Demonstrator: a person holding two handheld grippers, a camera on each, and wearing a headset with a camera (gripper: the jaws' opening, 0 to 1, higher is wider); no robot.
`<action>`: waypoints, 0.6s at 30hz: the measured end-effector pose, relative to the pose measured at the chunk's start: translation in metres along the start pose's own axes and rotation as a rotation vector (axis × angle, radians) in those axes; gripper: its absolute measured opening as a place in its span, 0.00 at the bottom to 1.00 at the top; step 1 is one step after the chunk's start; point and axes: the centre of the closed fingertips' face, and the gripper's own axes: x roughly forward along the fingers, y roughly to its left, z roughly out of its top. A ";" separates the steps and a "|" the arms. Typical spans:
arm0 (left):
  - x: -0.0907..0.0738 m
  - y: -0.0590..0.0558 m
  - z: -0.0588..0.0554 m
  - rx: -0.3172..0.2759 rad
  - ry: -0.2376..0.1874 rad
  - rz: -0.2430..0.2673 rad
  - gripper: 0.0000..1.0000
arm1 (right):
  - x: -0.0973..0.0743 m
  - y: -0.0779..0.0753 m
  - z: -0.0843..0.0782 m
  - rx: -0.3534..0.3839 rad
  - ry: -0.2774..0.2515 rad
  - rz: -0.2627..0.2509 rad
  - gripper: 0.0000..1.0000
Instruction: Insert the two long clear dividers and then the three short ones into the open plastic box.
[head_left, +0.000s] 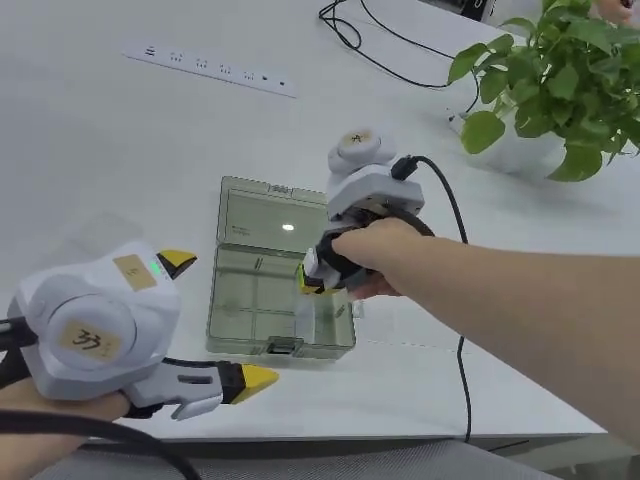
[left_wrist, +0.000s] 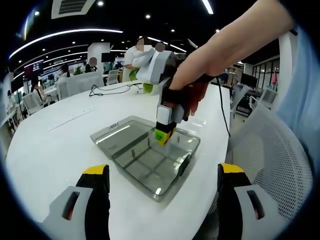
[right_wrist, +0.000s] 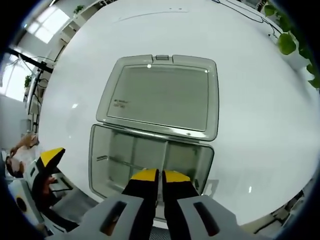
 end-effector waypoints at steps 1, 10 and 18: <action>0.000 0.000 0.000 -0.003 -0.001 -0.001 0.91 | 0.000 0.000 0.000 -0.014 -0.001 0.006 0.05; 0.000 0.000 -0.002 -0.002 0.006 -0.001 0.91 | 0.001 0.007 -0.010 -0.069 0.053 0.062 0.19; 0.001 -0.003 -0.002 0.007 0.012 -0.011 0.90 | -0.010 0.003 -0.027 -0.053 0.099 0.069 0.08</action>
